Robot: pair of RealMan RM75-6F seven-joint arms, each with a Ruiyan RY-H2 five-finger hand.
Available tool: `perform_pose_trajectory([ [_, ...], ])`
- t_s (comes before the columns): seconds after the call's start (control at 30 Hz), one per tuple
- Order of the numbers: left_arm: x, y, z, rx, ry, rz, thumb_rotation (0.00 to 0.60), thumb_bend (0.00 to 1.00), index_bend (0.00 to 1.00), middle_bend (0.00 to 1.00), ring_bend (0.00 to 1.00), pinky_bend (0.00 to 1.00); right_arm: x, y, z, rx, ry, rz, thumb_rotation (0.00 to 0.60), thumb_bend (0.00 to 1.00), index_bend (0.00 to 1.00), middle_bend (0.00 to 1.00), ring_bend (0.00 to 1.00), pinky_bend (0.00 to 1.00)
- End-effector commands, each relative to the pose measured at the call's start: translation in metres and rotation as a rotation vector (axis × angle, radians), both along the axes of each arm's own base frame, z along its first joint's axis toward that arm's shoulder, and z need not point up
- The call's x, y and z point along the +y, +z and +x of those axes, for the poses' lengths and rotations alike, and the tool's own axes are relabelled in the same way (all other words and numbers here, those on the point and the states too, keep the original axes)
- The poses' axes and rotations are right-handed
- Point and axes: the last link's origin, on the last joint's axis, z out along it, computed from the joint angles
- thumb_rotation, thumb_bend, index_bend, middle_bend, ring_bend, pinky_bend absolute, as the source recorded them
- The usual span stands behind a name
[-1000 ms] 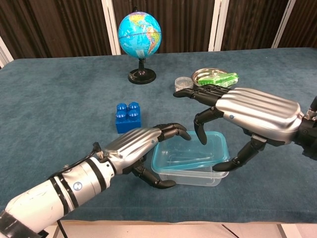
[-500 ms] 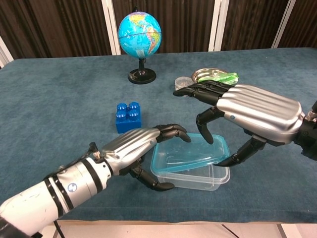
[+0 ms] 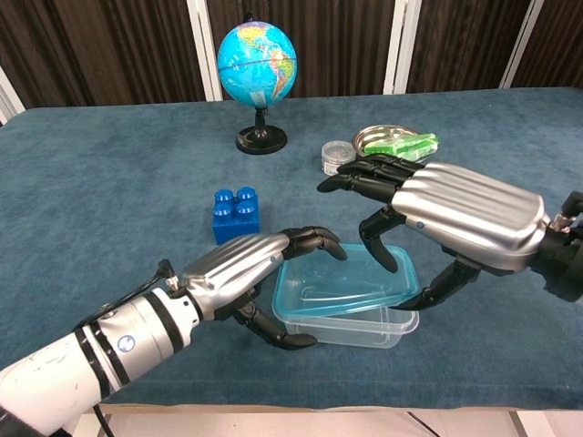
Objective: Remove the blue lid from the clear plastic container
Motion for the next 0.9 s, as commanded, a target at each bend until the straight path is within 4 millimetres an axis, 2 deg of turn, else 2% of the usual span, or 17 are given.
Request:
perform_pose_trajectory([
  [0.03, 0.000, 0.000, 0.001, -0.006, 0.000, -0.001, 0.600, 0.26, 0.64, 0.62, 0.33, 0.38, 0.001, -0.003, 0.002, -0.011, 0.010, -0.005, 0.600, 0.73, 0.73, 0.11, 0.00, 0.00],
  [0.23, -0.001, 0.003, 0.000, -0.018, -0.002, -0.003, 0.600, 0.26, 0.61, 0.59, 0.32, 0.38, 0.002, -0.004, 0.003, -0.028, 0.029, -0.029, 0.600, 0.83, 0.75, 0.15, 0.00, 0.03],
  [0.47, -0.002, 0.006, -0.001, -0.040, -0.007, -0.006, 0.600, 0.26, 0.46, 0.47, 0.28, 0.36, 0.000, 0.000, 0.000, -0.033, 0.032, -0.052, 0.600, 0.93, 0.77, 0.16, 0.00, 0.04],
  [0.53, -0.002, 0.007, -0.001, -0.046, -0.007, -0.009, 0.600, 0.27, 0.42, 0.42, 0.26, 0.34, 0.000, 0.000, -0.001, -0.027, 0.035, -0.055, 0.600, 0.94, 0.77, 0.16, 0.00, 0.04],
  [0.7, -0.003, 0.011, 0.001, -0.075, -0.014, 0.001, 0.600, 0.27, 0.21, 0.25, 0.16, 0.21, 0.000, -0.001, -0.003, -0.037, 0.029, -0.043, 0.600, 0.97, 0.77, 0.16, 0.00, 0.04],
  [0.9, -0.001, 0.017, 0.002, -0.128, -0.014, 0.062, 0.600, 0.27, 0.06, 0.10, 0.02, 0.09, 0.000, 0.004, 0.000, -0.082, 0.049, -0.054, 0.600, 0.97, 0.77, 0.16, 0.01, 0.06],
])
